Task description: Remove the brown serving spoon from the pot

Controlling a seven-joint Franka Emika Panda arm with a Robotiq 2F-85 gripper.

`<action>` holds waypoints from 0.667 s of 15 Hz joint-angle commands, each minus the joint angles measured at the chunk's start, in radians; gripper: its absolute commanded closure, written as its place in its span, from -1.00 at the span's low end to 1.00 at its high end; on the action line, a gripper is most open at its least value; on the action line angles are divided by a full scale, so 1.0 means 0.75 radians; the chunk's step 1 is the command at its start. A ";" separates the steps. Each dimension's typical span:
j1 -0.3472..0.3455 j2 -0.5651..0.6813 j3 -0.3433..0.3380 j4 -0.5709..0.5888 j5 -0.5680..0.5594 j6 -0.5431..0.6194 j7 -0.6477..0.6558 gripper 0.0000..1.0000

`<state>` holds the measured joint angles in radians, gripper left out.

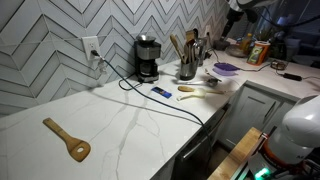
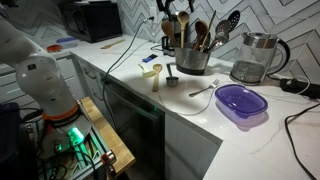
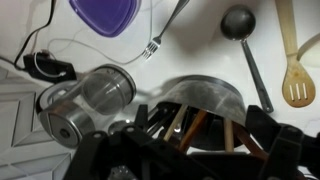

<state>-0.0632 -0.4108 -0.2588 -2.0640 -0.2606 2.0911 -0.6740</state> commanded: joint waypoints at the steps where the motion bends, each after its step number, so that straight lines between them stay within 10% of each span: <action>1: 0.036 0.072 0.080 0.046 -0.058 0.131 -0.085 -1.00; 7: -0.016 0.186 0.226 0.036 -0.431 0.433 -0.020 -1.00; 10: 0.005 0.182 0.219 0.037 -0.383 0.408 -0.026 -1.00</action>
<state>-0.0555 -0.2752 -0.0980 -2.0388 -0.5515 2.4000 -0.6900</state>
